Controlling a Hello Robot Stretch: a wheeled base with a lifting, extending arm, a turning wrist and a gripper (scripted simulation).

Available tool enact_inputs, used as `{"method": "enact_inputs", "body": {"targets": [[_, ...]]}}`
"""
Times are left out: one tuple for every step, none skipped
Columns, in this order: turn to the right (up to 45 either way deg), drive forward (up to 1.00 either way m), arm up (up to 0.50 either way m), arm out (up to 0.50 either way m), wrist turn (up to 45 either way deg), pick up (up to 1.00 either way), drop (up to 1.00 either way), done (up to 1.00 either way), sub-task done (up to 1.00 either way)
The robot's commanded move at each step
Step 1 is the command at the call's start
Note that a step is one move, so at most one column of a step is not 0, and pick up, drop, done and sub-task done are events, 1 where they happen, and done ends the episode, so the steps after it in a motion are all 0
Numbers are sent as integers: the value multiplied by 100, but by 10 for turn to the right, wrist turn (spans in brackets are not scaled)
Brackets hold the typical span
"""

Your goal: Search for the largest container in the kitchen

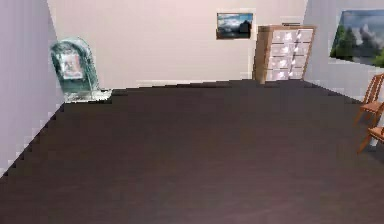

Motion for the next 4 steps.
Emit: {"method": "enact_inputs", "body": {"targets": [[450, 0, 0, 0, 0, 0, 0, 0, 0], [450, 0, 0, 0, 0, 0, 0, 0, 0], [90, 0, 0, 0, 0, 0, 0, 0, 0], [0, 95, 0, 0, 0, 0, 0, 0, 0]]}}
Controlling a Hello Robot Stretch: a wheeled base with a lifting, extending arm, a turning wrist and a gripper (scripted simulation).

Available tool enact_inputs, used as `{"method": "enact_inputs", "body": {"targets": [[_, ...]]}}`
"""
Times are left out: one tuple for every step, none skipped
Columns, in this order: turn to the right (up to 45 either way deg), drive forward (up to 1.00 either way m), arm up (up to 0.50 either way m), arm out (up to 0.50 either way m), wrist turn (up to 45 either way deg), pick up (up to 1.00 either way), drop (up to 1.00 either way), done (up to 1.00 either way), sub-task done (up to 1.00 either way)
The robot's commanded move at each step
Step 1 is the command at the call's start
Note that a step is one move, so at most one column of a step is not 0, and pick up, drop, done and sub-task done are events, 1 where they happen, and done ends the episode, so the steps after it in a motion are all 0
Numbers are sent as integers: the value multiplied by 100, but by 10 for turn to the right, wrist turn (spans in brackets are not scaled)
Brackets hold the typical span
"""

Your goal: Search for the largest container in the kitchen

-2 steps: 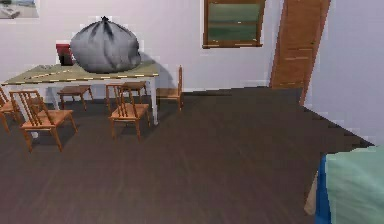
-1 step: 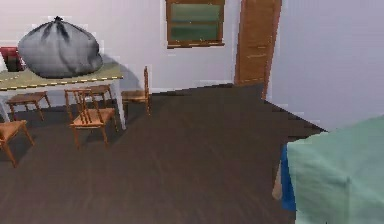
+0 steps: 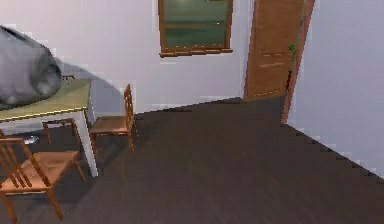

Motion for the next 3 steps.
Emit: {"method": "enact_inputs", "body": {"targets": [[120, 0, 0, 0, 0, 0, 0, 0, 0], [0, 60, 0, 0, 0, 0, 0, 0, 0], [270, 0, 0, 0, 0, 0, 0, 0, 0]]}}
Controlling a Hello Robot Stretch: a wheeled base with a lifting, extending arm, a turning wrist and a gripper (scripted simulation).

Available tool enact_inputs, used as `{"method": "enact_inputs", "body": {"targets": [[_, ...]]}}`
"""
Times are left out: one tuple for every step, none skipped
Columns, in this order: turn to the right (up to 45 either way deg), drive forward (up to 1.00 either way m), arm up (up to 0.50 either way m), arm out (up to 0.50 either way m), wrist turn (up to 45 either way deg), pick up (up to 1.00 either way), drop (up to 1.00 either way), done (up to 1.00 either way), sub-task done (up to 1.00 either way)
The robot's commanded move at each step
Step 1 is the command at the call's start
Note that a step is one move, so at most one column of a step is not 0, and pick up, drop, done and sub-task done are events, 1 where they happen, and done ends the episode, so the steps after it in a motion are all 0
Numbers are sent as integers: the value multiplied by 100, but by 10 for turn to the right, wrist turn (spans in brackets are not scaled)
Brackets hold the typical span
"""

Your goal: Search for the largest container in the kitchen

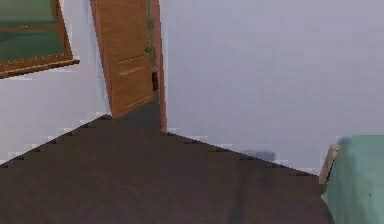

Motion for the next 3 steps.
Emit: {"method": "enact_inputs", "body": {"targets": [[0, 5, 0, 0, 0, 0, 0, 0, 0], [-180, 0, 0, 0, 0, 0, 0, 0, 0], [0, 100, 0, 0, 0, 0, 0, 0, 0]]}}
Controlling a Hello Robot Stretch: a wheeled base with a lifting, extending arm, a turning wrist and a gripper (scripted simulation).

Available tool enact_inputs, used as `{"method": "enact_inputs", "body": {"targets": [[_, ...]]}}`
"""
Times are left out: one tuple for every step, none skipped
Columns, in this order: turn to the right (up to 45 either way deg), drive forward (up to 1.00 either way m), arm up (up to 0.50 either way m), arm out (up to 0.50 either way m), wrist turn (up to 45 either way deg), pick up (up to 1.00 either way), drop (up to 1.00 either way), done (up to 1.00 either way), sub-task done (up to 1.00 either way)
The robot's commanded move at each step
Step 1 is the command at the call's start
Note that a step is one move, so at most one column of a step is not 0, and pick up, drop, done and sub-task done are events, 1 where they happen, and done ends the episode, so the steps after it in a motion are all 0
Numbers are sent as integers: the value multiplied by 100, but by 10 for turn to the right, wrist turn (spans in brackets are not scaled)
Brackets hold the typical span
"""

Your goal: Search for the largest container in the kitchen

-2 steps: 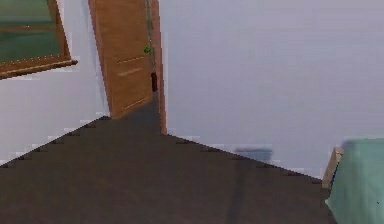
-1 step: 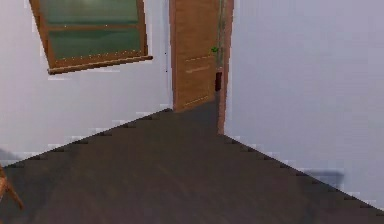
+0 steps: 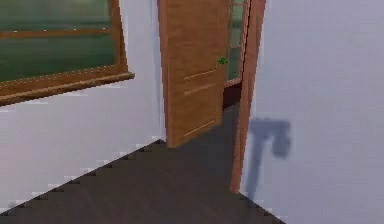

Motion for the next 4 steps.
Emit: {"method": "enact_inputs", "body": {"targets": [[0, 100, 0, 0, 0, 0, 0, 0, 0], [0, 30, 0, 0, 0, 0, 0, 0, 0], [-30, 0, 0, 0, 0, 0, 0, 0, 0], [0, 30, 0, 0, 0, 0, 0, 0, 0]]}}
